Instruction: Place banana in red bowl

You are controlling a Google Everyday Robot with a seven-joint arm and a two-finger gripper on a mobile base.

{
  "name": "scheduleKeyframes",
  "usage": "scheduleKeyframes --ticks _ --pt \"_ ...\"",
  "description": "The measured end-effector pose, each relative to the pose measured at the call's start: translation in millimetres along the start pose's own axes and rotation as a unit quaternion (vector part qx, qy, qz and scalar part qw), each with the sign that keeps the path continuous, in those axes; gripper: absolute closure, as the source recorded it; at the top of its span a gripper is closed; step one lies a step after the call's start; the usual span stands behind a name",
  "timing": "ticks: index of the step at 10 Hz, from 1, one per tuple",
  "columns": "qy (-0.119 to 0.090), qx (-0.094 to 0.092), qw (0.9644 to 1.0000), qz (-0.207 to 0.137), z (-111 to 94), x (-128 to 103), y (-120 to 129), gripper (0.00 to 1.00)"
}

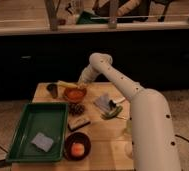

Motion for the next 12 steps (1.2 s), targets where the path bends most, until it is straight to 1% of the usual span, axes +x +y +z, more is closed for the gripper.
scheduleKeyframes --ticks 2,5,6,7,8,12 --pt "-0.003 -0.014 0.9999 -0.007 6 -3 5 0.69" --pt "-0.005 -0.022 0.9997 -0.011 9 -5 9 0.4" --pt "-0.004 -0.026 0.9996 -0.013 11 -6 10 0.29" --pt "-0.005 -0.028 0.9995 -0.015 12 -7 10 0.23" --pt "-0.004 -0.031 0.9994 -0.016 13 -8 11 0.2" --pt "-0.005 -0.031 0.9993 -0.017 12 -7 10 0.2"
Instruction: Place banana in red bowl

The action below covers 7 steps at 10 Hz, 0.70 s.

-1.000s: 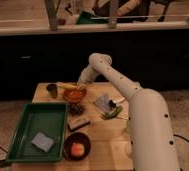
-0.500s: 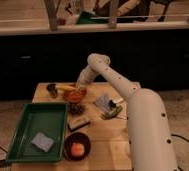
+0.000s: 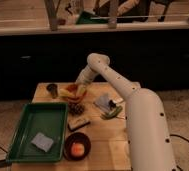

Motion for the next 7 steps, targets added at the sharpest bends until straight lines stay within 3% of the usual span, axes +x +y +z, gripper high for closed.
scheduleKeyframes --ticks 7 --pt "-0.003 0.006 1.0 -0.005 -10.8 1.7 -1.3 0.2"
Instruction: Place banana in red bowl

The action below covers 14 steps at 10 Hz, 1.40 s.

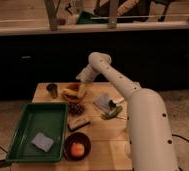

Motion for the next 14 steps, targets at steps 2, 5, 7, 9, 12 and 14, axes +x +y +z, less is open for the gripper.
scheduleKeyframes --ticks 2,5,7,9,12,14 --pt "-0.001 0.0 1.0 0.0 -1.6 1.9 1.2 0.2" --pt "-0.003 0.0 1.0 0.0 -3.4 4.4 2.7 0.2" --pt "-0.003 0.0 1.0 0.0 -3.3 4.3 2.7 0.2" --pt "-0.003 0.0 1.0 0.0 -3.3 4.3 2.7 0.2" --pt "-0.003 0.0 1.0 0.0 -3.2 3.7 2.7 0.2" --pt "-0.003 0.0 1.0 0.0 -3.3 4.0 2.7 0.2"
